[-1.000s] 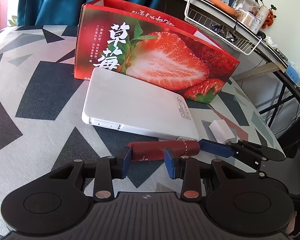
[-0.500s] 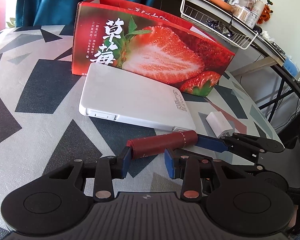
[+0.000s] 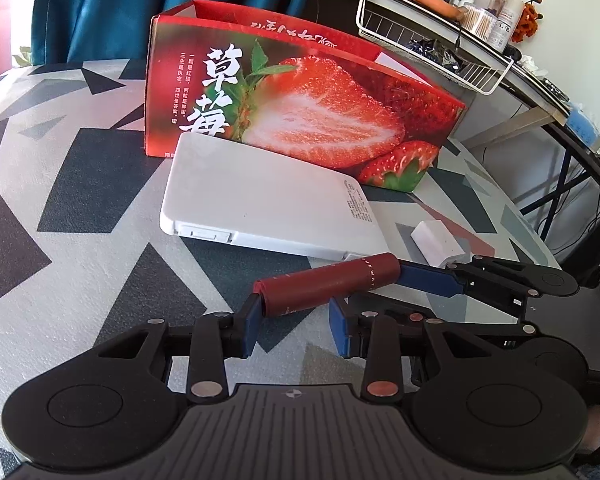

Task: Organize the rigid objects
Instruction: 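Lift and carry the lipstick tube over the strawberry box with the left gripper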

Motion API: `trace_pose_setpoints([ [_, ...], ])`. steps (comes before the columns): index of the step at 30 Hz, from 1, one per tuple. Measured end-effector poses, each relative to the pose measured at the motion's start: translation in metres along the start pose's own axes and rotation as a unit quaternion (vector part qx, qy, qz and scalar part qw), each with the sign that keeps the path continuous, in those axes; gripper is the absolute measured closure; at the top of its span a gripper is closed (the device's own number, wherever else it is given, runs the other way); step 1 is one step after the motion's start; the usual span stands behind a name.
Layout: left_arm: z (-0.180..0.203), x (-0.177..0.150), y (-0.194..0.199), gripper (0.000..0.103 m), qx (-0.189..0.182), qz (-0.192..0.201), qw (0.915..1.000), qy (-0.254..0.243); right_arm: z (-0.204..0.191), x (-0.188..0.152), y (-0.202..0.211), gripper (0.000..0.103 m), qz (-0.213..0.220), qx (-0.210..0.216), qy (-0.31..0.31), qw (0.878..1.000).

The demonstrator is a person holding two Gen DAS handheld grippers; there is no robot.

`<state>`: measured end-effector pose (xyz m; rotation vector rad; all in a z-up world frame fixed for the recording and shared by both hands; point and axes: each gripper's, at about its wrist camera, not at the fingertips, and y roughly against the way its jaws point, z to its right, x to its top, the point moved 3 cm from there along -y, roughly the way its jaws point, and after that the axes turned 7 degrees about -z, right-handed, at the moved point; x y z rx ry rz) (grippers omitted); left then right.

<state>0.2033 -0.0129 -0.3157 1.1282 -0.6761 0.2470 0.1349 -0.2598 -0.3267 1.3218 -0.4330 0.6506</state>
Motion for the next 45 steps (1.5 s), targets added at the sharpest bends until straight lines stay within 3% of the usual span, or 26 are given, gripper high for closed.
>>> trace_pose_setpoints([
  [4,0.001,0.004,0.008,0.064,0.008,0.017,0.9998,-0.003,-0.002,0.002,0.005,0.065,0.006,-0.004,0.005,1.000],
  [9,0.009,0.008,0.022,0.064,0.044,0.060,0.9967,-0.032,-0.011,0.010,0.018,0.067,0.034,-0.007,0.027,0.999],
  [21,0.017,0.025,0.035,0.064,0.045,0.085,0.9947,-0.038,-0.010,0.028,0.031,0.068,0.057,-0.015,0.028,0.998],
  [32,0.026,0.093,0.053,0.064,0.014,0.132,0.9907,-0.028,0.018,0.103,0.044,0.068,0.104,-0.039,0.038,0.993],
  [37,0.032,0.132,0.048,0.064,0.021,0.125,0.9911,-0.040,0.036,0.136,0.035,0.068,0.107,-0.046,0.028,0.993],
  [41,0.034,0.162,0.044,0.064,0.008,0.127,0.9909,-0.043,0.054,0.159,0.024,0.067,0.100,-0.046,0.007,0.994],
  [45,0.039,0.176,0.025,0.064,-0.016,0.104,0.9935,-0.044,0.078,0.170,0.005,0.068,0.072,-0.046,-0.025,0.996],
])
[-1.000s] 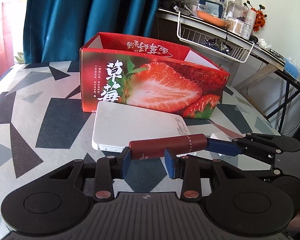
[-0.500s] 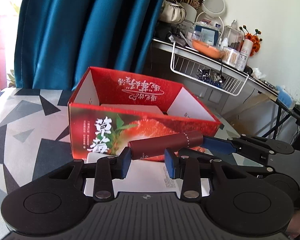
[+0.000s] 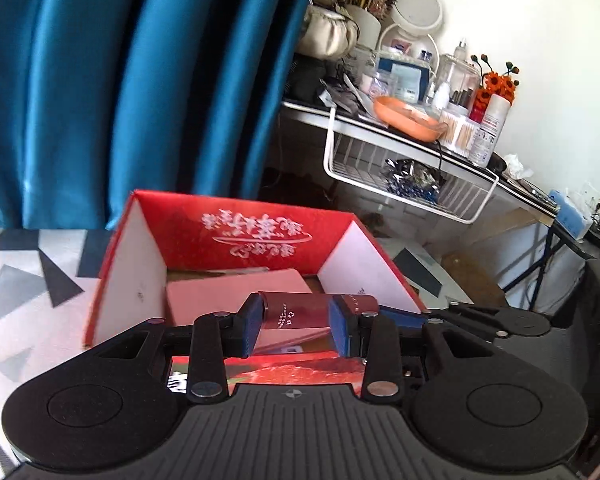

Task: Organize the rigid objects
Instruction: 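Lift and carry the lipstick tube over the strawberry box with the left gripper, then lower the lipstick tube into the box and open the left gripper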

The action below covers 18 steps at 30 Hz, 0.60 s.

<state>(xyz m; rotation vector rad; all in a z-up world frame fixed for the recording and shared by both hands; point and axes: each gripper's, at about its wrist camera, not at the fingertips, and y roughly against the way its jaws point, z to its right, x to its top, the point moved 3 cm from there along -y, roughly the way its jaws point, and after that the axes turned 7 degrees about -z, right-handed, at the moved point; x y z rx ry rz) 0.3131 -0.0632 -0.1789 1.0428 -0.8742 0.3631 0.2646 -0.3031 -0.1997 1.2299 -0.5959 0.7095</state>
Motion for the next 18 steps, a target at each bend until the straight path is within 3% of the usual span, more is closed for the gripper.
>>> trace_pose_setpoints([
  [8,-0.008,0.001,-0.038,0.064,-0.003,-0.035,0.9991,0.025,0.025,-0.007,-0.021,0.068,-0.021,-0.010,-0.034,0.999],
  [18,-0.006,-0.004,-0.050,0.066,0.026,-0.049,0.9985,-0.002,0.032,-0.012,-0.022,0.069,-0.018,0.009,-0.058,0.998],
])
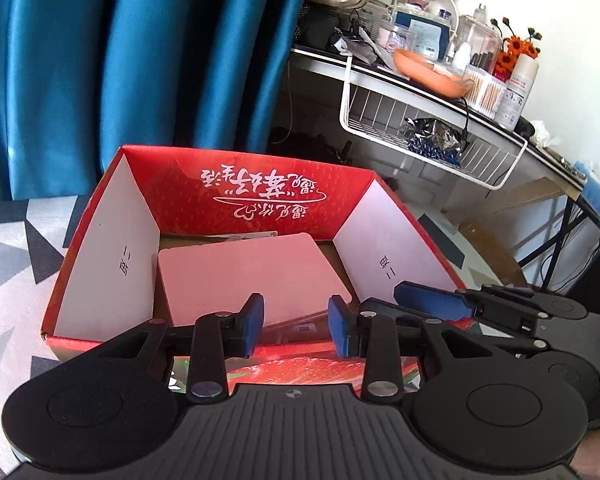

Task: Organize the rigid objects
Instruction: 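Lower the lipstick tube into the box and open the left gripper, then withdraw the left gripper from the box toward the white power bank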

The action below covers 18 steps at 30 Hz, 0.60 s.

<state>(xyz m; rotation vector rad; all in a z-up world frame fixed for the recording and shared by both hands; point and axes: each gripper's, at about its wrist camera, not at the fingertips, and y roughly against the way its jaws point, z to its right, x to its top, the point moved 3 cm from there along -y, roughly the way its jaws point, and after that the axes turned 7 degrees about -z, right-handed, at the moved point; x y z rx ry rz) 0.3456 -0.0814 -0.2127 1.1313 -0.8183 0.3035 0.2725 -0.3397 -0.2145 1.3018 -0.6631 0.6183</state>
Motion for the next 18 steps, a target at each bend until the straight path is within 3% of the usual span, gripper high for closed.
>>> trace_pose_setpoints([
  [4,0.000,-0.002,0.006,0.065,0.016,0.006,0.9998,-0.013,-0.001,-0.002,0.003,0.068,0.004,-0.003,-0.008,1.000],
  [6,0.001,-0.003,0.012,0.060,0.028,0.011,0.9992,-0.027,-0.001,-0.003,0.006,0.066,0.008,-0.004,-0.011,1.000],
  [8,0.000,-0.005,0.019,0.048,0.041,0.017,0.9985,-0.032,-0.004,-0.005,0.013,0.058,0.018,-0.009,-0.008,1.000],
  [12,-0.001,-0.009,0.033,0.033,0.061,0.022,0.9971,-0.039,-0.013,-0.012,0.025,0.043,0.035,-0.020,0.011,0.999],
  [14,-0.001,-0.012,0.039,0.016,0.072,0.022,0.9962,-0.045,-0.016,-0.015,0.031,0.031,0.041,-0.027,0.011,0.999],
  [18,0.001,-0.018,0.051,0.004,0.092,0.018,0.9941,-0.055,-0.021,-0.026,0.047,0.009,0.062,-0.031,-0.005,0.998],
])
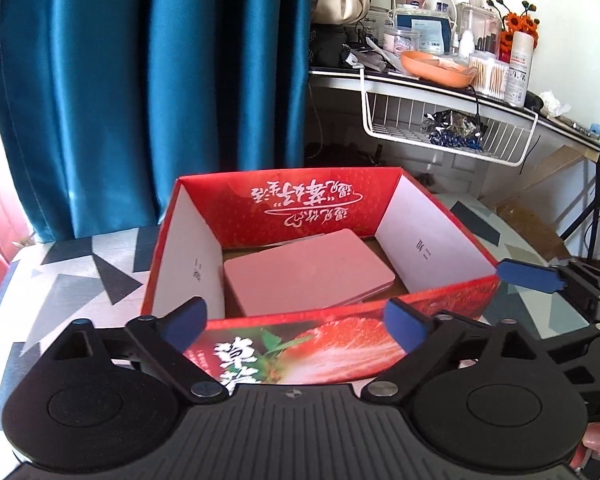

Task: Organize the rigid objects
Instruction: 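Withdraw the left gripper from the box toward the white power bank, then close the left gripper on the edge of the white power bank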

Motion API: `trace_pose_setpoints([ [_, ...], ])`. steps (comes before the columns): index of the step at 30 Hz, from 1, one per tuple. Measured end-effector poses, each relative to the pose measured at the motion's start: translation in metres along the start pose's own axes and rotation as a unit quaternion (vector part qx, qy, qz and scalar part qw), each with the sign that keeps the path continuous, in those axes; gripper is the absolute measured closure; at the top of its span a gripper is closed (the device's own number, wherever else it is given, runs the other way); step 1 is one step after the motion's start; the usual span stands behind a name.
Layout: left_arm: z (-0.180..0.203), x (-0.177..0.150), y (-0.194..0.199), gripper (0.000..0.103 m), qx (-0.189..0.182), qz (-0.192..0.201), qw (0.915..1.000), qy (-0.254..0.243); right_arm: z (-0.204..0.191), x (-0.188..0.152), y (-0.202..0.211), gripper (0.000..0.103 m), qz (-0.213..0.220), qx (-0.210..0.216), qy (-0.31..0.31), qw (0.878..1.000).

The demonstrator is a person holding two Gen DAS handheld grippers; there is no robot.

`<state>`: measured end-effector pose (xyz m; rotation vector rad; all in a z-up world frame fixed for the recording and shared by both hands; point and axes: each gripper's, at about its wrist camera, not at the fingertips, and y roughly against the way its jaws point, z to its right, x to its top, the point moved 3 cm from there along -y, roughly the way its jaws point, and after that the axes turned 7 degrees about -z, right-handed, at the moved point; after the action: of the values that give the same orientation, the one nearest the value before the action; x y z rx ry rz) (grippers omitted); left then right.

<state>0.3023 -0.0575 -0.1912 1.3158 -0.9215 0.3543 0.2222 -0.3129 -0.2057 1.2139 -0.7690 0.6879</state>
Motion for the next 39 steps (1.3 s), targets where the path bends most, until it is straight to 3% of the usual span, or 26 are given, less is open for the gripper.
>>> trace_pose_setpoints([
  [2,-0.001,-0.003,0.004,0.000,0.005,-0.001,1.0000,-0.003,-0.002,-0.006,0.007,0.000,0.005,0.001,-0.008,1.000],
  [11,-0.013,-0.027,0.023,0.000,0.003,-0.004,0.9997,0.023,-0.001,-0.040,0.019,0.000,-0.009,-0.015,-0.028,0.999],
  [17,-0.023,-0.057,0.018,0.000,-0.006,-0.039,0.9989,0.026,-0.006,-0.081,0.012,0.000,-0.038,-0.020,-0.014,0.999],
  [23,-0.041,-0.085,-0.002,0.000,-0.017,-0.079,0.9954,0.051,-0.023,-0.116,-0.005,0.000,-0.085,0.007,0.024,0.996],
  [30,-0.049,-0.095,-0.018,0.001,-0.032,-0.094,0.9935,0.055,-0.044,-0.126,-0.025,0.001,-0.115,0.040,0.058,0.991],
  [34,-0.054,-0.094,-0.030,0.012,-0.053,-0.099,0.9915,0.066,-0.044,-0.124,-0.036,0.001,-0.134,0.053,0.052,0.988],
  [39,-0.063,-0.096,-0.049,0.013,-0.078,-0.100,0.9885,0.083,-0.044,-0.123,-0.047,0.001,-0.153,0.063,0.045,0.985],
])
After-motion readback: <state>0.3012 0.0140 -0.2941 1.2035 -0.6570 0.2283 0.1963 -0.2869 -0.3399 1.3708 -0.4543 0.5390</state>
